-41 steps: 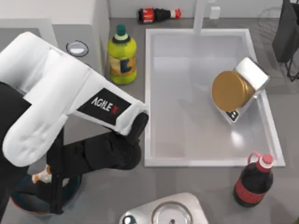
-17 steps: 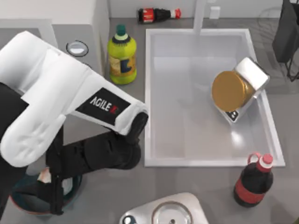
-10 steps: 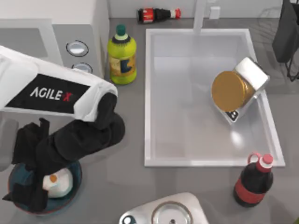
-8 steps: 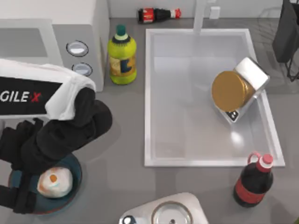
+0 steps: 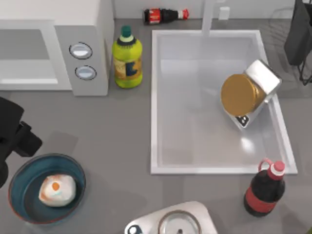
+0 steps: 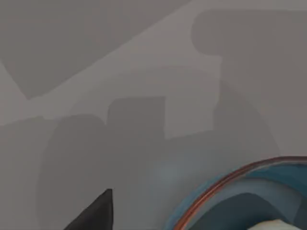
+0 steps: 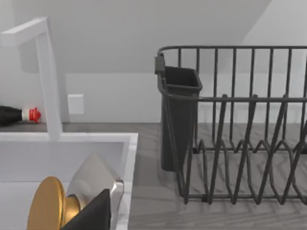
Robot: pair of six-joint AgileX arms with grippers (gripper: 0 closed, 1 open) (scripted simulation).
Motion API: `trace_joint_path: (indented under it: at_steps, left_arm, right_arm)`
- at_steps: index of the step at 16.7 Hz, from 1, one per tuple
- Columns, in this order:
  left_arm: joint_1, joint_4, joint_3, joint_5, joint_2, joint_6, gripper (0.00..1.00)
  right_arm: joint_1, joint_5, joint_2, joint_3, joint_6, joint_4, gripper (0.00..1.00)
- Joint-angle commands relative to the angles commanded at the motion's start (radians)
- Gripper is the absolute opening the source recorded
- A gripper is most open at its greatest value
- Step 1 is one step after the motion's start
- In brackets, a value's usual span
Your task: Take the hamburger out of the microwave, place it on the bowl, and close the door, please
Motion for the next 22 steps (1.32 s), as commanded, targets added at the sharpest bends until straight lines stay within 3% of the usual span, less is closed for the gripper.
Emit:
trace_joint_path:
  at_steps: [6,10,14,20,22]
  left_arm:
    - [0.172,0.403,-0.326,0.19,-0.599,0.743,1.0]
    - [0.263,0.613,-0.496,0.29,-0.902,1.074,1.0]
    - [0.315,0.735,-0.595,0.347,-1.061,1.238,1.0]
    - [0.321,0.749,-0.606,0.354,-1.077,1.255,1.0]
    - [0.321,0.749,-0.606,0.354,-1.077,1.255,0.85]
  right_arm:
    - [0.0,0.0,0.0,0.0,0.0,0.0,1.0]
    - [0.0,0.0,0.0,0.0,0.0,0.0,1.0]
    - [0.0,0.0,0.0,0.0,0.0,0.0,1.0]
    - [0.0,0.0,0.0,0.0,0.0,0.0,1.0]
    - [0.0,0.0,0.0,0.0,0.0,0.0,1.0]
